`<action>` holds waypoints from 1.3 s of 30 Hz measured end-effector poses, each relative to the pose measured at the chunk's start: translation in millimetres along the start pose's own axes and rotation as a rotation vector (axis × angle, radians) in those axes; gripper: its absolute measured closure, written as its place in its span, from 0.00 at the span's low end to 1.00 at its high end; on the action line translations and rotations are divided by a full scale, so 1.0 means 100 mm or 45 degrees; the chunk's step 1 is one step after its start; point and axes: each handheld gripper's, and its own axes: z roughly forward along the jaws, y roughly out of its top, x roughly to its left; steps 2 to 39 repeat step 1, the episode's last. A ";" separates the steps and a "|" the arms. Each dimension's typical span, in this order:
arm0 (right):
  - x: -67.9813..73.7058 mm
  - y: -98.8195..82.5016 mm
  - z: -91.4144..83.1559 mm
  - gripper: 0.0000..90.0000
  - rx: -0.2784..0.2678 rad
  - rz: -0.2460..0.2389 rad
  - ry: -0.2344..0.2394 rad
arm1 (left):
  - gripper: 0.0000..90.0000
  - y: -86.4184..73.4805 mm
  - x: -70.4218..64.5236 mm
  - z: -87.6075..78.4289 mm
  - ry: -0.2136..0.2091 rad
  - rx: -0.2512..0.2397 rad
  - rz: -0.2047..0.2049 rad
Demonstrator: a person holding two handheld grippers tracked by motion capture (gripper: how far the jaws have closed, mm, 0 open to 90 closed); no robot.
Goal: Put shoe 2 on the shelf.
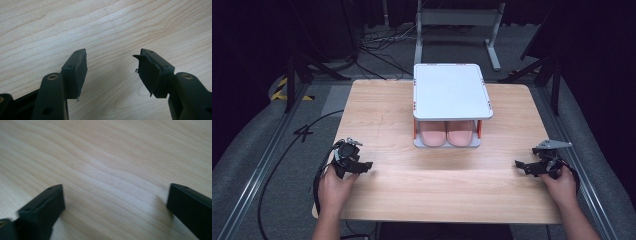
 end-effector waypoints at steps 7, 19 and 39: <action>0.00 0.00 0.00 0.00 -0.001 -0.009 0.005 | 0.45 0.00 0.00 0.00 0.000 -0.001 -0.002; 0.00 0.00 0.00 0.00 -0.001 -0.009 0.005 | 0.45 0.00 0.00 0.00 0.000 -0.001 -0.002; 0.00 0.00 0.00 0.00 -0.001 -0.009 0.005 | 0.45 0.00 0.00 0.00 0.000 -0.001 -0.002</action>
